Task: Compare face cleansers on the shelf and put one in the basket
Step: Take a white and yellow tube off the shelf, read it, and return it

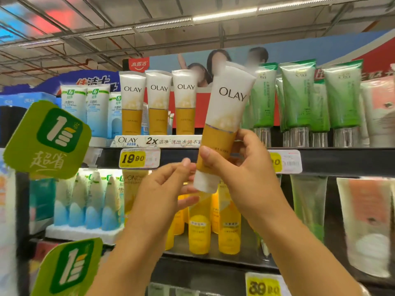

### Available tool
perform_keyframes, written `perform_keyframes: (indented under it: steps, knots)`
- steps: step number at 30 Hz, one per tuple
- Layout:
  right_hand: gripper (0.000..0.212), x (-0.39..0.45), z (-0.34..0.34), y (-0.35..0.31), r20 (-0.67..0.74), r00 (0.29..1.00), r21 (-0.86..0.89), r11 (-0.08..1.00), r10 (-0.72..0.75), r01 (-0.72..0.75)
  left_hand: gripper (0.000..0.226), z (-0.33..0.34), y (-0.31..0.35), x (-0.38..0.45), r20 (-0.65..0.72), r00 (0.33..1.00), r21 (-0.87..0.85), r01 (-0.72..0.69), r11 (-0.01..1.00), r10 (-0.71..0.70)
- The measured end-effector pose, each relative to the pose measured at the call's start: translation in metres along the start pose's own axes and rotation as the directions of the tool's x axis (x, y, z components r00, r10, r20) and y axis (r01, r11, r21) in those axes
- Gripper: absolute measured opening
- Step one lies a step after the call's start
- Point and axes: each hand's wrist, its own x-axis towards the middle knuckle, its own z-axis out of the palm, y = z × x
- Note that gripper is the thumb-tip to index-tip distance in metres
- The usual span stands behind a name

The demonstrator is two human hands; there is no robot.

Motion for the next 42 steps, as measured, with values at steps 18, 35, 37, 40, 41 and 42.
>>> perform_keyframes:
  steps: [18, 35, 37, 40, 41, 42]
  knots:
    - [0.034, -0.149, -0.046, 0.032, 0.078, 0.888, 0.275, 0.846, 0.454, -0.457, 0.021, 0.028, -0.063, -0.164, -0.012, 0.866, -0.482, 0.432, 0.762, -0.499]
    - [0.044, -0.206, -0.023, 0.02, 0.115, 0.813, 0.296, 0.761, 0.571, -0.577, 0.031, -0.011, -0.065, -0.215, 0.106, 0.787, -0.648, 0.519, 0.558, -0.608]
    - [0.047, -0.214, -0.011, 0.02, 0.098, 0.801, 0.302, 0.749, 0.591, -0.59, 0.029, -0.025, -0.062, -0.218, 0.125, 0.774, -0.637, 0.543, 0.548, -0.621]
    - [0.052, -0.223, 0.009, 0.022, 0.052, 0.794, 0.309, 0.746, 0.606, -0.59, 0.026, -0.047, -0.058, -0.223, 0.135, 0.756, -0.631, 0.564, 0.533, -0.64]
    - [0.055, -0.226, 0.016, 0.022, 0.035, 0.792, 0.316, 0.745, 0.61, -0.588, 0.026, -0.055, -0.057, -0.224, 0.135, 0.751, -0.634, 0.567, 0.526, -0.647]
    - [0.056, -0.229, 0.022, 0.022, 0.02, 0.788, 0.323, 0.742, 0.616, -0.588, 0.026, -0.062, -0.056, -0.226, 0.136, 0.744, -0.635, 0.572, 0.519, -0.654]
